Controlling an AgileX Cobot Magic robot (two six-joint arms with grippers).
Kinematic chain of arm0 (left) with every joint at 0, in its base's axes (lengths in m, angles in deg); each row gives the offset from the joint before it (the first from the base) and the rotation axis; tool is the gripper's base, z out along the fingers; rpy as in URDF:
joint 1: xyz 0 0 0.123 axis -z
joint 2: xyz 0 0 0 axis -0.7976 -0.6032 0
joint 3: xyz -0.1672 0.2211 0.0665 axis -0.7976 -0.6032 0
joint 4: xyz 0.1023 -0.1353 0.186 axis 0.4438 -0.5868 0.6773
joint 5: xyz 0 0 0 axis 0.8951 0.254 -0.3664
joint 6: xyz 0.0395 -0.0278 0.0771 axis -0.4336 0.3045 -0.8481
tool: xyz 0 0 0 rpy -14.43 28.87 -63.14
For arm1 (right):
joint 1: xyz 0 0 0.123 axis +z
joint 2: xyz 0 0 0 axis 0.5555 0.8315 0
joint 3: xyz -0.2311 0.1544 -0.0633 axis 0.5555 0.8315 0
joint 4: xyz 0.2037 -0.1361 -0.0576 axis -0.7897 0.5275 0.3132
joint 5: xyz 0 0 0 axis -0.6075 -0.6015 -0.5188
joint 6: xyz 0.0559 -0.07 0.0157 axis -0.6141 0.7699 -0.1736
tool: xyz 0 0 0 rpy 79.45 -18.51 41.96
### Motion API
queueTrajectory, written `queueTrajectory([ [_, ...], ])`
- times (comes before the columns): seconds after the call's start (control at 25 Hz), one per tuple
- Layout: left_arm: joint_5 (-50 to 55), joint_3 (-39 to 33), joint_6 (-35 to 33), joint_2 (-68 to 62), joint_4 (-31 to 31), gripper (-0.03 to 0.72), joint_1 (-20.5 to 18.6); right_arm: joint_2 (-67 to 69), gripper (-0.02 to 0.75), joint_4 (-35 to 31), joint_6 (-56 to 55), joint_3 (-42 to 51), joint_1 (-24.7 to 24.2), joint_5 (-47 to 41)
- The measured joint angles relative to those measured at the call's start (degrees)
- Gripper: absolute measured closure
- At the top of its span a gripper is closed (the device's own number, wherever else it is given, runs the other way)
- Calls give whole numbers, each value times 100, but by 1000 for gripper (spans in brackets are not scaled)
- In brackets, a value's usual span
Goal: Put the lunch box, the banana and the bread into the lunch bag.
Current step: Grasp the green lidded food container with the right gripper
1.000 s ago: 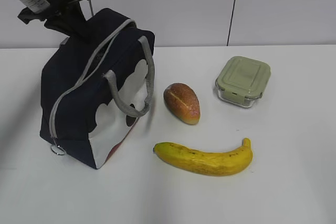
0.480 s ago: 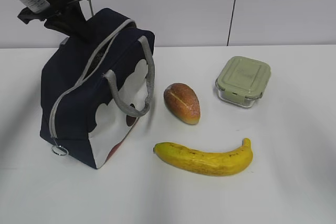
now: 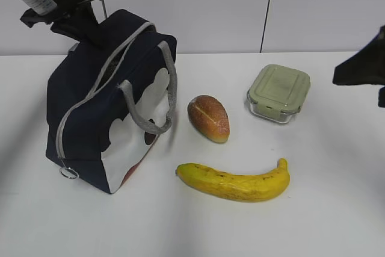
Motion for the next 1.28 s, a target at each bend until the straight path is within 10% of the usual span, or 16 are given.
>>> queueTrajectory([
  [0.44,0,0,0,0,0,691,0,2555,144,-730,192,-1666,-469,-301],
  [1.28,0,0,0,0,0,691,0,5975,145,-3692,3947,-2840,-1799,-682],
])
